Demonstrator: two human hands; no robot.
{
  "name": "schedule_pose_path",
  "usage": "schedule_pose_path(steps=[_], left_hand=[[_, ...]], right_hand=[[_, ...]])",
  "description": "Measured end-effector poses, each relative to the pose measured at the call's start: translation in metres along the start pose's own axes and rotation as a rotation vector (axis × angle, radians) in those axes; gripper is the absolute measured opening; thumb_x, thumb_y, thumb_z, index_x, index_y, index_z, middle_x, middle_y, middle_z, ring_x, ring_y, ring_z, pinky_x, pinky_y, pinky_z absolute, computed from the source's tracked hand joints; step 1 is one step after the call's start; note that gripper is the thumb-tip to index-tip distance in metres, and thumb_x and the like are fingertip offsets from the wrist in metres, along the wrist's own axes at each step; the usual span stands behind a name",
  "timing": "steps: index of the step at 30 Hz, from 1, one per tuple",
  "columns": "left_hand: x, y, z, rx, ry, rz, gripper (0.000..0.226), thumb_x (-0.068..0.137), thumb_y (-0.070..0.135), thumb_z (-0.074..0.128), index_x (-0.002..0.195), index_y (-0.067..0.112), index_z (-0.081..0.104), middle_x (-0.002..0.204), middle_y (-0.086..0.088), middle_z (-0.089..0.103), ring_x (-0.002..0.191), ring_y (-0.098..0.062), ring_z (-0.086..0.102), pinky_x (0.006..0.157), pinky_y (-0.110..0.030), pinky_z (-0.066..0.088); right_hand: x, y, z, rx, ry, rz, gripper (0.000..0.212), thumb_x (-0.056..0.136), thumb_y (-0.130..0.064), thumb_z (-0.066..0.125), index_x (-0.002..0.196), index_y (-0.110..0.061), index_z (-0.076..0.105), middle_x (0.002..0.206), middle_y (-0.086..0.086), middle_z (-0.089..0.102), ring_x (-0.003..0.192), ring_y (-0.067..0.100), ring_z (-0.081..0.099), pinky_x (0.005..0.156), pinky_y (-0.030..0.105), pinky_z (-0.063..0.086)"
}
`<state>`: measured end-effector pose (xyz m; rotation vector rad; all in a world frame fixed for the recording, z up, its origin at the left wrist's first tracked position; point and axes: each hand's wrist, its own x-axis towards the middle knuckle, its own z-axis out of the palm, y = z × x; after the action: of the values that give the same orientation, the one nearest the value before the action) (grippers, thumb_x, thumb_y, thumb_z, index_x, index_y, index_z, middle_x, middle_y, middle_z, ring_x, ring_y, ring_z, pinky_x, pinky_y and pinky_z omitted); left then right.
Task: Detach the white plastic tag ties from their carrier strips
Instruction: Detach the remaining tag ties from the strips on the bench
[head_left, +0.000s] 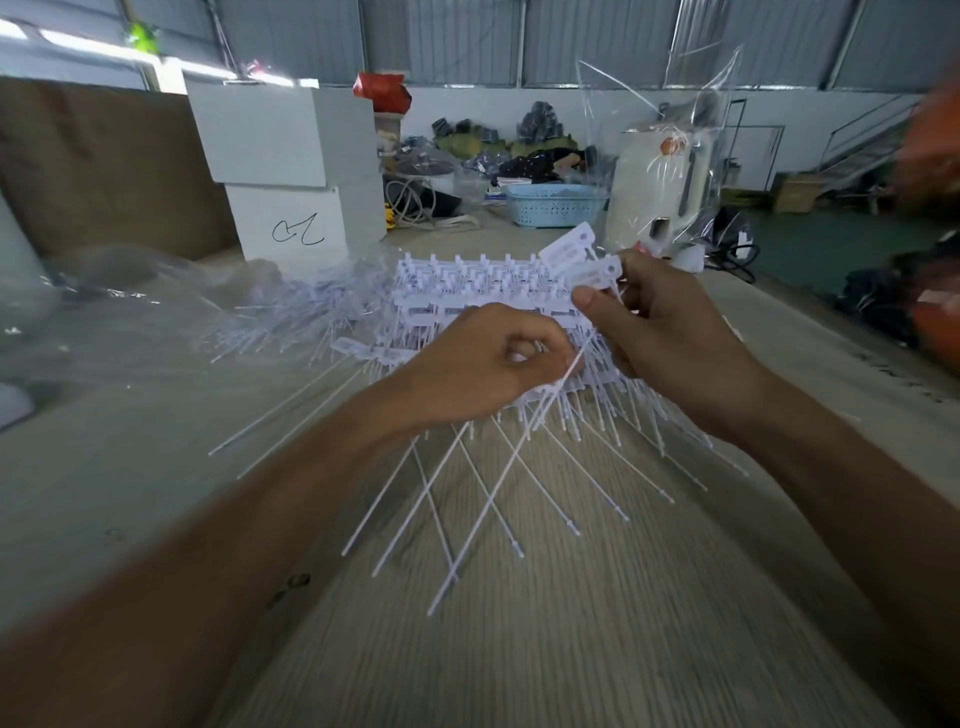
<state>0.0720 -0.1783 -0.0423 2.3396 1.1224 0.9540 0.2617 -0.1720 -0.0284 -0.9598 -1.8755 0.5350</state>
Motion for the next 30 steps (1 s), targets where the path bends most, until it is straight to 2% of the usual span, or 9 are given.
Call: schedule_pose_path(steps=[4, 6, 10, 13, 16, 18, 22, 25, 30], left_hand=[[0.001, 0.001, 0.002, -0.144, -0.013, -0.028, 0.024, 0.101, 0.035, 0.051, 0.091, 0.028, 0.072, 0.097, -0.027, 0.066, 0.085, -0.040, 0.066, 0.078, -0.043, 0.060], [0.001, 0.000, 0.002, -0.187, -0.001, -0.022, 0.022, 0.101, 0.033, 0.051, 0.090, 0.031, 0.071, 0.091, -0.033, 0.061, 0.073, -0.045, 0.059, 0.069, -0.038, 0.054], [0.000, 0.001, 0.002, -0.245, 0.024, 0.020, 0.015, 0.097, 0.027, 0.063, 0.088, 0.026, 0.074, 0.071, -0.014, 0.067, 0.053, -0.026, 0.053, 0.063, -0.025, 0.042], [0.002, 0.000, 0.006, -0.242, 0.056, -0.008, 0.012, 0.094, 0.020, 0.068, 0.090, 0.012, 0.076, 0.076, -0.013, 0.072, 0.061, -0.026, 0.062, 0.063, -0.026, 0.045], [0.002, -0.003, 0.010, -0.236, 0.069, -0.015, 0.009, 0.092, 0.011, 0.069, 0.089, 0.007, 0.077, 0.076, 0.005, 0.073, 0.069, -0.001, 0.065, 0.068, -0.014, 0.046], [0.002, -0.003, 0.014, -0.204, 0.074, -0.016, 0.009, 0.090, 0.006, 0.069, 0.087, 0.008, 0.077, 0.076, 0.014, 0.072, 0.075, 0.003, 0.066, 0.073, -0.008, 0.044], [0.003, -0.002, 0.015, -0.163, 0.109, -0.043, 0.010, 0.090, 0.007, 0.068, 0.086, 0.011, 0.077, 0.078, 0.014, 0.072, 0.074, 0.005, 0.066, 0.072, -0.008, 0.043], [0.004, -0.003, 0.013, -0.138, 0.155, -0.064, 0.010, 0.090, 0.007, 0.068, 0.088, 0.009, 0.078, 0.081, 0.006, 0.075, 0.075, 0.003, 0.067, 0.071, -0.013, 0.047], [0.004, -0.004, 0.012, -0.071, 0.211, -0.078, 0.013, 0.088, 0.004, 0.068, 0.085, 0.011, 0.078, 0.077, -0.001, 0.075, 0.072, -0.008, 0.070, 0.070, -0.015, 0.050]], right_hand=[[0.003, 0.002, 0.003, -0.098, -0.007, -0.044, 0.029, 0.102, -0.026, 0.057, 0.093, 0.002, 0.052, 0.068, 0.001, 0.045, 0.058, 0.011, 0.039, 0.060, 0.028, 0.032], [0.003, 0.003, 0.004, -0.137, -0.003, -0.064, 0.024, 0.101, -0.027, 0.057, 0.090, -0.006, 0.053, 0.068, 0.000, 0.046, 0.059, 0.010, 0.040, 0.058, 0.028, 0.034], [0.002, 0.003, 0.008, -0.217, -0.002, -0.097, 0.034, 0.102, -0.025, 0.057, 0.075, -0.027, 0.036, 0.063, -0.007, 0.032, 0.053, 0.003, 0.033, 0.052, 0.019, 0.028], [0.002, 0.004, 0.009, -0.255, -0.025, -0.126, 0.020, 0.101, -0.022, 0.057, 0.086, -0.014, 0.047, 0.061, -0.007, 0.032, 0.054, 0.004, 0.033, 0.052, 0.022, 0.027], [0.002, 0.006, 0.008, -0.312, -0.049, -0.147, 0.019, 0.102, -0.023, 0.055, 0.102, -0.005, 0.051, 0.058, -0.006, 0.038, 0.053, 0.006, 0.039, 0.052, 0.018, 0.031], [0.003, 0.005, 0.004, -0.390, -0.059, -0.185, 0.019, 0.103, -0.025, 0.052, 0.112, -0.008, 0.052, 0.058, -0.002, 0.044, 0.055, 0.012, 0.043, 0.052, 0.018, 0.032], [0.006, -0.001, -0.007, -0.504, -0.028, -0.266, 0.030, 0.104, -0.021, 0.050, 0.133, -0.015, 0.048, 0.058, -0.008, 0.043, 0.055, 0.003, 0.049, 0.048, 0.014, 0.029], [0.006, -0.002, -0.010, -0.509, -0.065, -0.263, 0.051, 0.104, -0.017, 0.050, 0.152, -0.019, 0.031, 0.059, -0.007, 0.045, 0.053, 0.005, 0.049, 0.048, 0.016, 0.031], [0.003, -0.006, -0.012, -0.454, -0.101, -0.245, 0.063, 0.104, -0.013, 0.048, 0.158, -0.016, 0.016, 0.058, -0.006, 0.047, 0.054, 0.004, 0.049, 0.048, 0.014, 0.031]])
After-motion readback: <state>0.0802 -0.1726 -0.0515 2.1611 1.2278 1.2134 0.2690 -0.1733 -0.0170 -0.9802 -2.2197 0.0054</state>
